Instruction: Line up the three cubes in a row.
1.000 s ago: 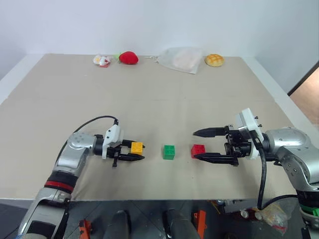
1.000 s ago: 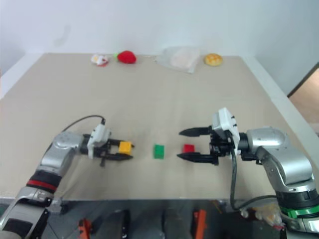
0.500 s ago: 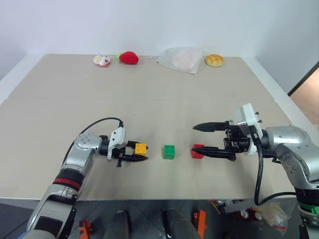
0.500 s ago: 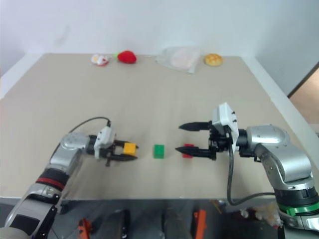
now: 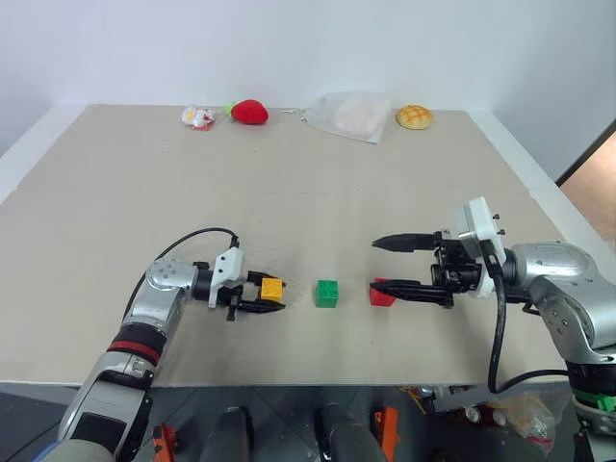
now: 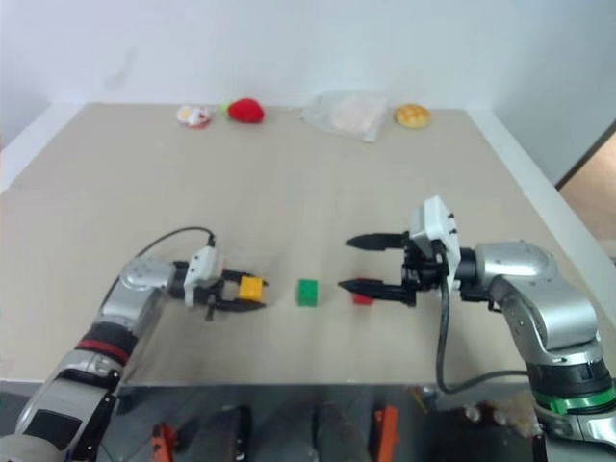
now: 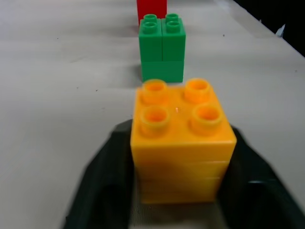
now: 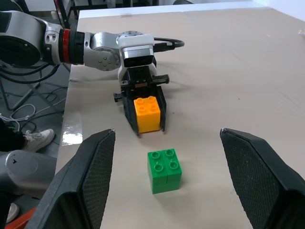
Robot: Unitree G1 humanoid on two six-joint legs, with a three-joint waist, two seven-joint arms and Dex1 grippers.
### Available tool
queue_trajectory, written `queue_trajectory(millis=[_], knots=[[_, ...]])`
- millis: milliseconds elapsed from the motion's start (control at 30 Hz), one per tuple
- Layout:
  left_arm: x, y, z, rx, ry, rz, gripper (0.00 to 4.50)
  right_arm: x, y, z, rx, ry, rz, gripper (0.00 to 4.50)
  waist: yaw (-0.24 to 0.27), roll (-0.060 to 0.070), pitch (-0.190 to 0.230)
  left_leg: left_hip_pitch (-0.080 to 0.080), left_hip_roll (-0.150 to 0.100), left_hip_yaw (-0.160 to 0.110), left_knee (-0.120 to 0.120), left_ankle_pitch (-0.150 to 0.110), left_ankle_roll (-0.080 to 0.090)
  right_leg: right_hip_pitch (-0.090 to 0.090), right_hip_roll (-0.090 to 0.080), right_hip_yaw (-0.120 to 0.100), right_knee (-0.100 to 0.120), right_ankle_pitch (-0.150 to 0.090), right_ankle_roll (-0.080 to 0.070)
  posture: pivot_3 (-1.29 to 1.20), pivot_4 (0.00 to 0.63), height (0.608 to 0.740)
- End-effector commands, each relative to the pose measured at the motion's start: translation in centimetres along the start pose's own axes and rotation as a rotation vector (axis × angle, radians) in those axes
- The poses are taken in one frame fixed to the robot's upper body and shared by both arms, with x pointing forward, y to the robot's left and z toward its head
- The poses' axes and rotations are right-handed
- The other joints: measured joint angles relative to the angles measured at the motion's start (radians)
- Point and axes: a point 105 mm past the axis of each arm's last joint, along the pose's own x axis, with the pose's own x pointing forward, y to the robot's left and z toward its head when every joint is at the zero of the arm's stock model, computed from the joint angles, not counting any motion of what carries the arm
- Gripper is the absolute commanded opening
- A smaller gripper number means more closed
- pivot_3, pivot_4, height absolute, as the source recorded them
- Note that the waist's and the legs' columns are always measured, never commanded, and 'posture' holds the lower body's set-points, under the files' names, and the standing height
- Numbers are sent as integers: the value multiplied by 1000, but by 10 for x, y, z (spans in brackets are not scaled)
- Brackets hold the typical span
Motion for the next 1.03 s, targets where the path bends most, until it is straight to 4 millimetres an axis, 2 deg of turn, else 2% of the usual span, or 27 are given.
queue_trajectory(millis=[33,100,267,400,433,500,567,733,800,900,1033], knots=[[-4,8,12,57,-28,45,3730,-1,-3,9,-39,-20,-8,3655,0,0,0,0,0,0,0,0,0,0,0,0,0,0,0,0,150,739],[-14,7,13,45,-20,51,4357,-1,-4,10,-41,-21,-9,3655,0,0,0,0,0,0,0,0,0,0,0,0,0,0,0,0,150,739],[-52,-7,19,28,41,39,4357,-5,-10,12,-53,-13,-10,3655,-6,0,0,1,1,0,-2,0,0,-1,1,0,0,0,-1,0,150,739],[-97,-21,28,7,108,87,4357,-15,-16,11,-57,15,-23,3655,-5,0,0,0,2,0,-4,0,0,-3,1,0,0,-1,-2,0,150,739],[-104,-23,30,2,116,100,4357,-17,-17,10,-56,21,-25,3655,-5,0,0,0,2,0,-4,0,0,-3,1,0,0,-2,-2,0,150,739],[-125,-28,40,-48,115,184,4357,-27,-19,0,-28,55,-55,3655,-4,0,0,0,2,1,-5,0,0,-4,0,0,0,-2,-3,0,150,739],[-142,-32,43,-104,145,304,4357,-43,-21,-24,17,122,-108,3655,-2,0,0,-1,3,2,-6,0,0,-6,-1,-1,0,-2,-3,0,150,739],[-153,-26,43,-196,138,589,4357,-73,-23,-68,106,220,-239,3655,3,0,0,-2,2,4,-6,0,-1,-6,-4,-1,0,-4,-2,0,150,739],[-154,-29,43,-238,137,641,4357,-83,-25,-77,138,230,-288,3655,1,0,0,-2,2,4,-5,0,-1,-6,-3,-1,0,-4,-2,0,150,739],[-155,-27,40,-279,116,733,4357,-89,-27,-81,157,211,-333,3655,-4,0,0,-1,2,6,-5,0,-1,-7,-3,-1,0,-3,-2,0,150,739],[-144,-28,45,-311,42,734,4357,-79,-29,-74,134,187,-313,3655,-5,0,0,2,3,5,-5,0,-1,-6,-1,-1,1,-1,-4,0,150,739]])
